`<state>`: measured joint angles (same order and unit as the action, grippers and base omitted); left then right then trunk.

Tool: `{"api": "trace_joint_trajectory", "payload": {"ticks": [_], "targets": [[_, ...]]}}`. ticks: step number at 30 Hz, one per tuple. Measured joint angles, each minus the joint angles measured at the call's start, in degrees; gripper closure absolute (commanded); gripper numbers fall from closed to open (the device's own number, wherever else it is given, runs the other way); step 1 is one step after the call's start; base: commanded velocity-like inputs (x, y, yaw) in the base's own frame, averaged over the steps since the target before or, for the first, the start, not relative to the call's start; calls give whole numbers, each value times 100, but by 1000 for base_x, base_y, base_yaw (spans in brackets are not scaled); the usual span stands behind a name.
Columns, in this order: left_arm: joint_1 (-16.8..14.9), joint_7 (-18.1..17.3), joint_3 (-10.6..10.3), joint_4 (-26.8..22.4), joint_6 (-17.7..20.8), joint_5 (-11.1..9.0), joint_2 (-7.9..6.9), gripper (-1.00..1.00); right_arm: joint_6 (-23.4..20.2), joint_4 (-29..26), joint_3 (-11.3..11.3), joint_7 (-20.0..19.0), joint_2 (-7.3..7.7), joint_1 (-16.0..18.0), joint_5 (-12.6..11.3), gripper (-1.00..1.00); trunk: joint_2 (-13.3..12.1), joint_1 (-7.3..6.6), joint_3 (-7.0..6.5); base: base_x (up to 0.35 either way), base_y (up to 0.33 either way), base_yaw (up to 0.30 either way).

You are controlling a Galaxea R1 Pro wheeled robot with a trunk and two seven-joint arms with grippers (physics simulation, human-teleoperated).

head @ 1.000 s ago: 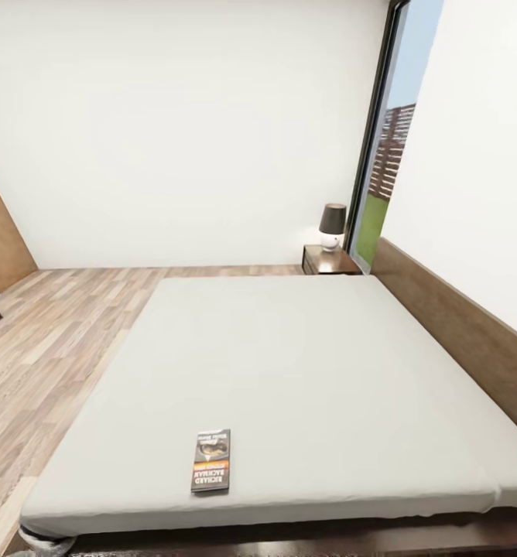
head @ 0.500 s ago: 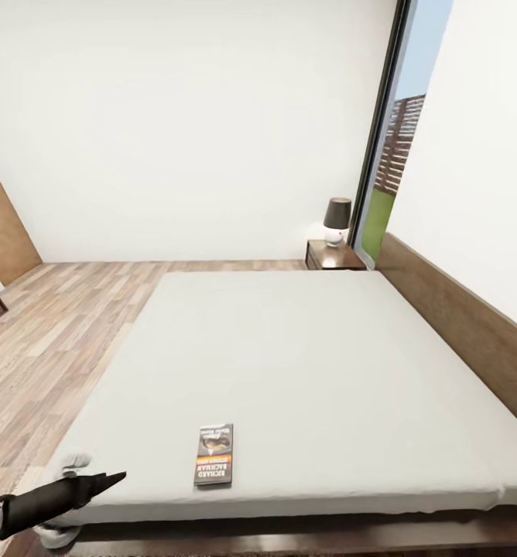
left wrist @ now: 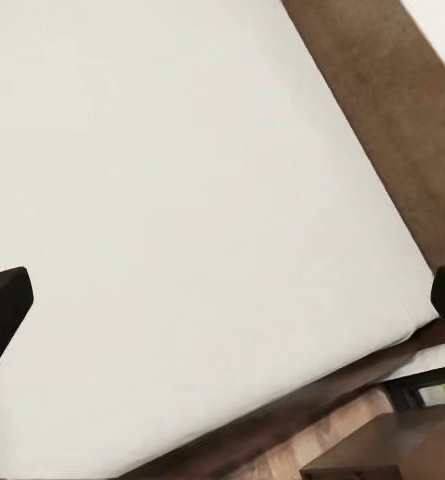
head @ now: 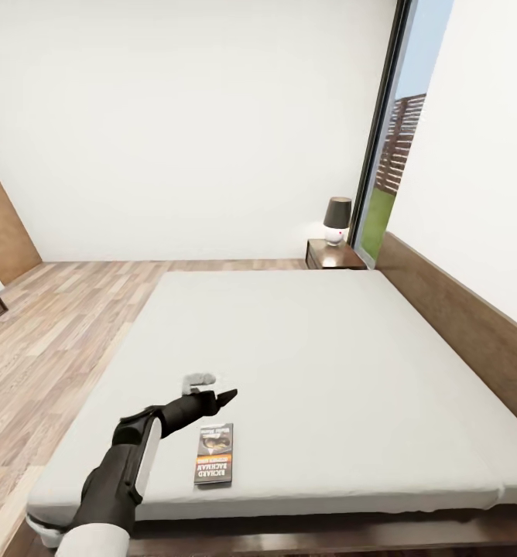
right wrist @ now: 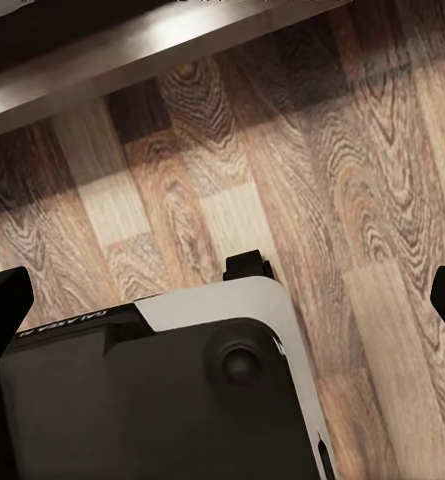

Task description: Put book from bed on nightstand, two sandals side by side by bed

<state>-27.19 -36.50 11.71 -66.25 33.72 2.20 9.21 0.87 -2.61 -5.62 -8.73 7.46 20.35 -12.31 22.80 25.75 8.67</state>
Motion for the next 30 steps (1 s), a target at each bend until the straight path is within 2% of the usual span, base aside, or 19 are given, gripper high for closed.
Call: {"api": "trace_joint_trajectory", "payload": {"ticks": [4,7,10,14,15,18,24,28,30], "targets": [[-32,63,-109,86,-20,-11,47,-100,0,0,0,0,0,-1,0,-100,0,0,0,0,0,0],[-42,184,-145,266,-180,-33,51,-100,0,0,0,0,0,-1,0,-100,0,0,0,0,0,0],[-47,499,-151,300,-305,-35,50,-100,0,0,0,-2,0,-1,0,-100,-1,0,16,0,0,0],[-52,1461,-151,457,-345,-40,64,-100,0,0,0,0,0,-1,0,-100,-1,1,48,0,0,0],[-52,1603,-152,494,-368,-44,67,-100,0,0,0,0,0,-1,0,-100,-1,1,56,0,0,0],[-57,2183,-158,772,-620,-60,71,-100,0,4,0,0,0,-1,0,-100,-1,1,83,0,0,0],[-186,2944,-167,1487,-1305,-91,70,-100,0,5,0,0,0,-1,0,-100,-1,1,136,0,0,0],[-358,3370,-161,1686,-1472,-118,71,-100,0,6,0,0,0,-1,0,-100,0,1,171,0,0,0],[-376,3414,-159,1703,-1486,-136,71,-100,0,7,0,0,0,-1,0,-100,0,1,189,0,0,0]]}}
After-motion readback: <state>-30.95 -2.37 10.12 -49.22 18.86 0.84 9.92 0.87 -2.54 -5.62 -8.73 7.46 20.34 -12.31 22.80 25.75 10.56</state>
